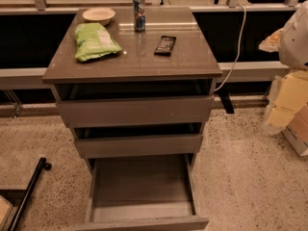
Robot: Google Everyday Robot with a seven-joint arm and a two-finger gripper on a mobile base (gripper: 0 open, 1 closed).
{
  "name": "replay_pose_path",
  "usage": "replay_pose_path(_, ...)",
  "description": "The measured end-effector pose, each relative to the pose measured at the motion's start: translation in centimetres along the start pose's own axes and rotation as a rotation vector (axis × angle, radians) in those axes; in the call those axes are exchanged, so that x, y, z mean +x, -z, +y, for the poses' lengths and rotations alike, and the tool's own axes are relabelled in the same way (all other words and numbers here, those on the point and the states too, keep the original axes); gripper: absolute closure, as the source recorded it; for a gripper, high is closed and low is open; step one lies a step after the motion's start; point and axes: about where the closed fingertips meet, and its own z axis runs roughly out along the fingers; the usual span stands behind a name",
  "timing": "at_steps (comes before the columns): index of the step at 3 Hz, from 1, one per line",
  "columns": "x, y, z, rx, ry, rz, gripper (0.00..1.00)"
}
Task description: Place rxbar chocolate into bottom drawer
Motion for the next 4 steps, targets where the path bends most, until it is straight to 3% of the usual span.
replay_pose_path(1, 0.0, 0.0, 0.0, 0.000, 0.000, -0.001, 0.00)
replay_pose_path(2, -1.8, -0.9, -2.3, -0.002, 0.010, -0.058, 0.00)
replay_pose_path(4, -11.9, -6.8, -13.0, -0.046, 0.032, -0.263, 0.00)
